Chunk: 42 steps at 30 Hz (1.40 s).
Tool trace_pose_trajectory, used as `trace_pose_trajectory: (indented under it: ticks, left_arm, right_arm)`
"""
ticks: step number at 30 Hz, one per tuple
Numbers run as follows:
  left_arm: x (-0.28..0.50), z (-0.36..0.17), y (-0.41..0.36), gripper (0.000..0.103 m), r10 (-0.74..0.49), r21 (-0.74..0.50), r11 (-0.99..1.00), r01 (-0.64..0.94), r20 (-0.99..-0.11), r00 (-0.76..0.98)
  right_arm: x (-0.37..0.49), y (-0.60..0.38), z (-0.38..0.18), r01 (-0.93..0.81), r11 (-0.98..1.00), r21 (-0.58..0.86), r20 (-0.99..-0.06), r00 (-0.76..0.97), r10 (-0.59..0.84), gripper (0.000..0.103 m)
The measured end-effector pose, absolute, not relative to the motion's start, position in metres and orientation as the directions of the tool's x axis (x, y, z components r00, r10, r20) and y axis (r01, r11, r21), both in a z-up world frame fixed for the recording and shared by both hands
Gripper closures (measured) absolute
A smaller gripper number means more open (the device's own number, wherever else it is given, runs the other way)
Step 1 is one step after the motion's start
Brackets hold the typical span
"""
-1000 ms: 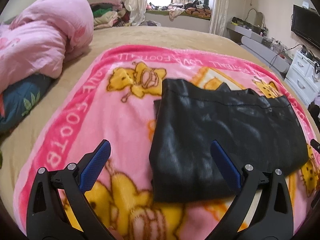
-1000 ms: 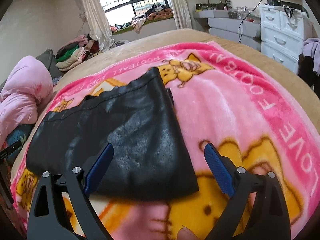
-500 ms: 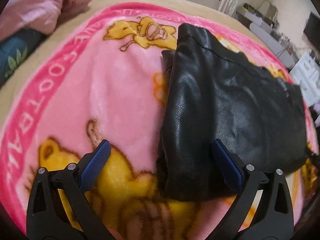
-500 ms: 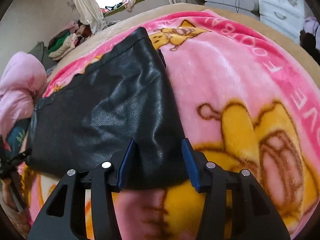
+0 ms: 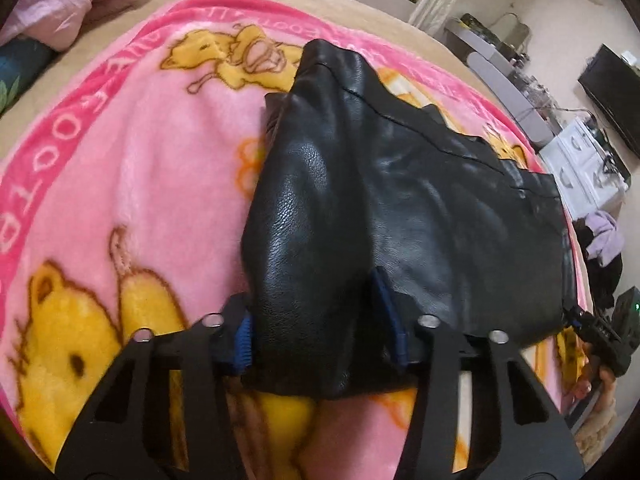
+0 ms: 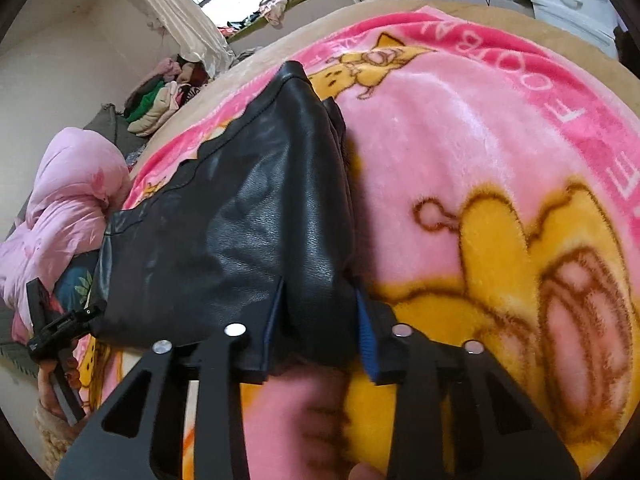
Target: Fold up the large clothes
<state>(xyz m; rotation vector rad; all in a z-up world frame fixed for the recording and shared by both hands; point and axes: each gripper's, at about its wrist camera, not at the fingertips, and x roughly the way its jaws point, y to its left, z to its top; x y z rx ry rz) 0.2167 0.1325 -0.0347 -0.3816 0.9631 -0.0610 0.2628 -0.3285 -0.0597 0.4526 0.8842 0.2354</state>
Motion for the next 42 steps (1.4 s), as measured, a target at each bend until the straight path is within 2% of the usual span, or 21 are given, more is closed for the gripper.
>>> trace_pose_trajectory:
  ticks: [7, 9, 12, 13, 14, 16, 18, 22, 23, 27, 32, 33, 35, 37, 42]
  left_arm:
    - [0.198, -0.025, 0.124, 0.069, -0.229, -0.317, 0.946, -0.066, -0.799, 0.557]
    - [0.196, -0.026, 0.123, 0.068, -0.217, -0.296, 0.953, -0.055, -0.802, 0.556]
    - [0.197, -0.026, 0.126, 0.060, -0.206, -0.290, 0.955, -0.063, -0.800, 0.563]
    - [0.197, -0.025, 0.126, 0.056, -0.195, -0.277, 0.959, -0.060, -0.801, 0.566]
    - [0.198, -0.023, 0.125, 0.054, -0.188, -0.266, 0.962, -0.055, -0.800, 0.570]
    - [0.197, -0.019, 0.123, 0.053, -0.174, -0.244, 0.969, -0.044, -0.794, 0.582]
    - [0.196, -0.015, 0.121, 0.049, -0.153, -0.218, 0.975, -0.039, -0.790, 0.594]
    - [0.193, -0.007, 0.117, 0.033, -0.107, -0.165, 0.986, -0.036, -0.775, 0.623]
    - [0.191, -0.004, 0.117, 0.027, -0.100, -0.155, 0.987, -0.031, -0.764, 0.637]
    - [0.191, 0.003, 0.117, 0.020, -0.055, -0.107, 0.994, -0.037, -0.746, 0.663]
    - [0.194, 0.001, 0.124, 0.013, -0.035, -0.105, 0.992, -0.066, -0.747, 0.663]
    - [0.195, 0.000, 0.126, 0.013, -0.031, -0.107, 0.992, -0.074, -0.748, 0.663]
    - [0.196, -0.001, 0.130, 0.013, -0.027, -0.114, 0.990, -0.088, -0.750, 0.661]
    - [0.197, -0.002, 0.134, 0.012, -0.028, -0.124, 0.987, -0.098, -0.750, 0.661]
    - [0.208, -0.008, 0.142, 0.012, -0.058, -0.173, 0.979, -0.110, -0.751, 0.657]
  right_arm:
    - [0.239, -0.333, -0.052, 0.000, 0.903, 0.429, -0.697, 0.637, 0.331, 0.076]
    - [0.237, -0.333, -0.052, 0.007, 0.907, 0.421, -0.702, 0.636, 0.321, 0.074]
    - [0.238, -0.328, -0.050, 0.021, 0.931, 0.365, -0.722, 0.637, 0.269, 0.062]
    - [0.239, -0.325, -0.048, 0.028, 0.943, 0.333, -0.732, 0.638, 0.239, 0.049]
    - [0.239, -0.323, -0.046, 0.035, 0.951, 0.306, -0.737, 0.641, 0.213, 0.045]
    - [0.237, -0.316, -0.040, 0.028, 0.966, 0.257, -0.733, 0.657, 0.176, 0.044]
    - [0.234, -0.307, -0.032, 0.028, 0.985, 0.173, -0.722, 0.683, 0.107, 0.038]
    - [0.225, -0.289, -0.015, 0.052, 0.998, 0.029, -0.646, 0.763, -0.021, 0.029]
    - [0.223, -0.283, -0.012, 0.048, 0.999, 0.005, -0.622, 0.782, -0.035, 0.029]
    - [0.216, -0.248, -0.001, -0.058, 0.998, -0.020, -0.554, 0.832, 0.037, 0.029]
    - [0.215, -0.199, 0.001, -0.200, 0.979, 0.024, -0.542, 0.821, 0.181, 0.037]
    - [0.217, -0.188, -0.001, -0.231, 0.972, 0.035, -0.548, 0.809, 0.212, 0.040]
    - [0.217, -0.164, -0.004, -0.281, 0.959, 0.040, -0.568, 0.783, 0.253, 0.056]
    - [0.224, -0.139, -0.011, -0.324, 0.945, 0.043, -0.605, 0.744, 0.283, 0.063]
    - [0.238, -0.104, -0.031, -0.348, 0.935, 0.067, -0.680, 0.670, 0.298, 0.066]
